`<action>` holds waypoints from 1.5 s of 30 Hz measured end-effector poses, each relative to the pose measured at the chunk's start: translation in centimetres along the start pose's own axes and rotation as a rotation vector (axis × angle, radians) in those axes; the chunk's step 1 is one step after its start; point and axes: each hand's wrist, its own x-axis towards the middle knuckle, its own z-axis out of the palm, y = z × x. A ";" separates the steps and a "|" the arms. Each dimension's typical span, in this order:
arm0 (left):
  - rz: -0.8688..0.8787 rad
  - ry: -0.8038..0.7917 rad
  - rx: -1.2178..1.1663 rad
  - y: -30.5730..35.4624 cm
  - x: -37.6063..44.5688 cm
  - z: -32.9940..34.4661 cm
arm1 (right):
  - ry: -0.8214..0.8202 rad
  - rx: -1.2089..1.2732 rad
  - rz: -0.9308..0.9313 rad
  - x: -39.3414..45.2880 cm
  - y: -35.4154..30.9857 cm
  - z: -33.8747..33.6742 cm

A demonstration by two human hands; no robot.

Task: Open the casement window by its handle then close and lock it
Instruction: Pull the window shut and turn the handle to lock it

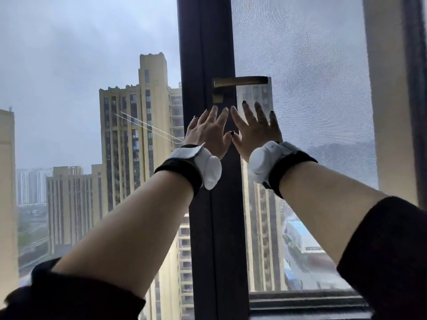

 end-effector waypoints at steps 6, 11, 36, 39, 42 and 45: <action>0.017 0.033 0.015 0.0 1.4 -0.6 | 0.082 -0.029 -0.034 1.0 1.0 -1.2; 0.014 0.078 -0.007 0.7 3.2 -1.1 | 0.091 -0.061 -0.018 2.3 1.8 -1.6; 0.071 0.254 -0.071 2.2 6.4 -0.4 | 0.207 -0.086 -0.037 6.1 2.3 -0.7; 0.003 0.290 -0.249 2.7 6.3 -0.1 | 0.227 -0.088 -0.004 6.7 2.0 -0.9; -0.210 0.180 -0.631 3.8 6.8 -0.5 | 0.275 -0.185 0.056 7.0 1.6 -1.0; -0.339 0.091 -0.800 3.6 7.8 -0.5 | 0.289 -0.225 0.055 7.4 2.0 -0.9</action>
